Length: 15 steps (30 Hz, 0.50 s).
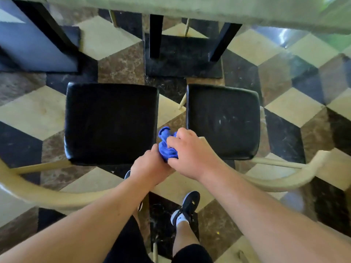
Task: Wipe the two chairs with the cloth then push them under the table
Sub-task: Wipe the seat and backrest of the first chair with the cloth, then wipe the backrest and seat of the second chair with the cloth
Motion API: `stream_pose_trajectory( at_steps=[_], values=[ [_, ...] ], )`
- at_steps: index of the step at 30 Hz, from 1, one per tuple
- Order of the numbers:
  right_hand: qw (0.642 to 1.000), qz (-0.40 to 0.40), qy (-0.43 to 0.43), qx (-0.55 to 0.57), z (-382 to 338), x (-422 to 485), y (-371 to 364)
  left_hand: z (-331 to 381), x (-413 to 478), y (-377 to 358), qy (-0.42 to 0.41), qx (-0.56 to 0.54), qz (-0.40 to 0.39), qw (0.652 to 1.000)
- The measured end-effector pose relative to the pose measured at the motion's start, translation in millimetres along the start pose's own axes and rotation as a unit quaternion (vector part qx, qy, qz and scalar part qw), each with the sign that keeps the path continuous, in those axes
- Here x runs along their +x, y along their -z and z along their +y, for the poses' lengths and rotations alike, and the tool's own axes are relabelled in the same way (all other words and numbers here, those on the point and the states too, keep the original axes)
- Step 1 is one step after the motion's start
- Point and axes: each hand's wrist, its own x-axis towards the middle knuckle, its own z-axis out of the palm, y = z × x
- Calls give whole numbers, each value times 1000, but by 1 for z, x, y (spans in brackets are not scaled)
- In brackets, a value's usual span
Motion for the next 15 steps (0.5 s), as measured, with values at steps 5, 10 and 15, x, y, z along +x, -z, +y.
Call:
stream_pose_trajectory(
  at_steps=[5, 10, 15],
  values=[
    [982, 187, -7, -26, 47, -49, -7, 38, 3, -14, -43, 50, 124, 990],
    [988, 143, -47, -33, 81, -88, -16, 92, 7, -35, -164, -24, 121, 979],
    [981, 182, -71, -19, 108, -110, -10, 111, -6, -53, -184, -5, 167, 969]
  ],
)
